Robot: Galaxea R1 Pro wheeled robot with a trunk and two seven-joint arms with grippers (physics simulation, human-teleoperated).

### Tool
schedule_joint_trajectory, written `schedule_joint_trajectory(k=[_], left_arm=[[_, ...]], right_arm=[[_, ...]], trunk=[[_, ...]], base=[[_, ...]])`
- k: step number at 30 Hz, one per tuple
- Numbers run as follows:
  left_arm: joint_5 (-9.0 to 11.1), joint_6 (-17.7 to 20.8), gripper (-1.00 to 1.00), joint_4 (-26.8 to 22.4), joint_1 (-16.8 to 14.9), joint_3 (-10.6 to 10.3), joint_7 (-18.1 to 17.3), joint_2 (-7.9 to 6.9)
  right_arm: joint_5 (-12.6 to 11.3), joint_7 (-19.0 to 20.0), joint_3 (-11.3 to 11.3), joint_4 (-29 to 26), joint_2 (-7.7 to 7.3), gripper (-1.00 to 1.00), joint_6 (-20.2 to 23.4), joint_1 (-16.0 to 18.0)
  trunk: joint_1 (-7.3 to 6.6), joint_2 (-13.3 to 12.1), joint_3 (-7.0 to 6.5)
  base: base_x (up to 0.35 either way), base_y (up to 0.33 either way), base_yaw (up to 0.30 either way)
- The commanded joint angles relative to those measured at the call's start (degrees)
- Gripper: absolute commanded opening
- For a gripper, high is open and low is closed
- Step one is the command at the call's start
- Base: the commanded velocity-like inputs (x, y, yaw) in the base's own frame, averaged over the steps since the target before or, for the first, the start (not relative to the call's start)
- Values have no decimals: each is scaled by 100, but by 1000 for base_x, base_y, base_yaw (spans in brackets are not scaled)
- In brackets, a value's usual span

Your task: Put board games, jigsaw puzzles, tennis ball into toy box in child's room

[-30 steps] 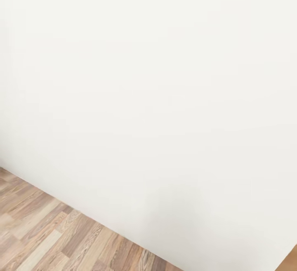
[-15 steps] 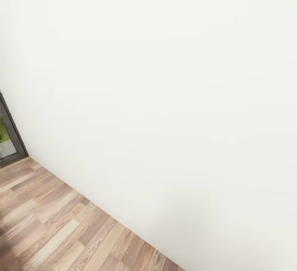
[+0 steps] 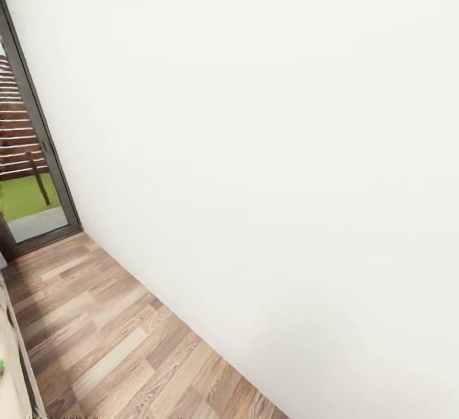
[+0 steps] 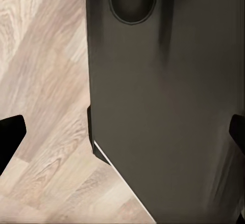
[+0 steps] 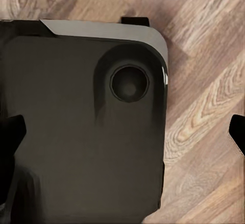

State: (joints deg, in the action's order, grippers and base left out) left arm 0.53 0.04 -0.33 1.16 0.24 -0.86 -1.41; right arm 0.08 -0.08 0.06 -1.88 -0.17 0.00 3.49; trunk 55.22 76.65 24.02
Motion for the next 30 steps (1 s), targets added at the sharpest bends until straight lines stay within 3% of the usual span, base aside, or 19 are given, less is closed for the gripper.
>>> schedule_joint_trajectory(k=[1,30], left_arm=[[6,1,100,-3,-2,2,-9,0],[9,47,100,-4,-19,2,-2,1]], right_arm=[[1,-1,1,-3,-1,100,0,1],[9,-1,10,-4,-1,100,9,11]], trunk=[[-23,-39,-14],[-660,-1202,-535]], base=[[0,0,273],[0,0,276]])
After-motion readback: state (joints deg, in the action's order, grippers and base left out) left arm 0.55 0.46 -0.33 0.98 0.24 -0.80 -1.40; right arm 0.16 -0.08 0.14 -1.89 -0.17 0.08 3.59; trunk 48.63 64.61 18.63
